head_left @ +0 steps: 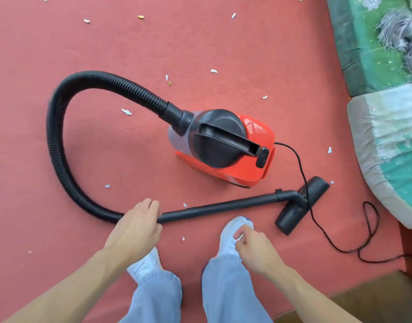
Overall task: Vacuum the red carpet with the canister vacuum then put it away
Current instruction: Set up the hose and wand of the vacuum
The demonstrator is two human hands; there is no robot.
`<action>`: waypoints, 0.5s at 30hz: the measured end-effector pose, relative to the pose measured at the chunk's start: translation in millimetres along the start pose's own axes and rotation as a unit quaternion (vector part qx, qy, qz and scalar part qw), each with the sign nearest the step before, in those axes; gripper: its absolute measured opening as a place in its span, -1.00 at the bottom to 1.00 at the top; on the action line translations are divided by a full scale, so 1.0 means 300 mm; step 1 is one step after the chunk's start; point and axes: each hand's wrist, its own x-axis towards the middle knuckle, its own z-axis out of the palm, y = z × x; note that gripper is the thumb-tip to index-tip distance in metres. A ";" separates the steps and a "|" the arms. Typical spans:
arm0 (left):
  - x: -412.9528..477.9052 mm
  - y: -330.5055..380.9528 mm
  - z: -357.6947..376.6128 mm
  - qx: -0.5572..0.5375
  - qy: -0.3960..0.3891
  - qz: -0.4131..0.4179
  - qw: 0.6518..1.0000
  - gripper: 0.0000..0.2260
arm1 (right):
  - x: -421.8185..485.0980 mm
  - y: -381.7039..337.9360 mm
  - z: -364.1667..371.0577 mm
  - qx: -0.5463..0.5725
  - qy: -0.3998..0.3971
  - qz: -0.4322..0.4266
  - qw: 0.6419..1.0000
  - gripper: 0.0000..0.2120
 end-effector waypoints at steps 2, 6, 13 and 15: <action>-0.076 -0.164 0.080 0.030 -0.105 -0.072 0.991 -0.84 | 0.012 -0.030 0.089 -0.002 -0.026 -0.008 1.000 -0.77; -0.125 -0.355 0.199 0.028 -0.124 -0.145 0.981 -0.89 | 0.109 -0.137 0.247 0.026 -0.036 -0.024 0.999 -0.81; 0.027 -0.403 0.341 0.018 0.014 -0.038 0.999 -0.76 | 0.310 -0.309 0.443 0.406 -0.071 0.088 0.907 -0.83; 0.101 -0.412 0.362 0.056 0.054 0.023 0.997 -0.62 | 0.340 -0.338 0.466 0.475 -0.076 0.103 0.871 -0.87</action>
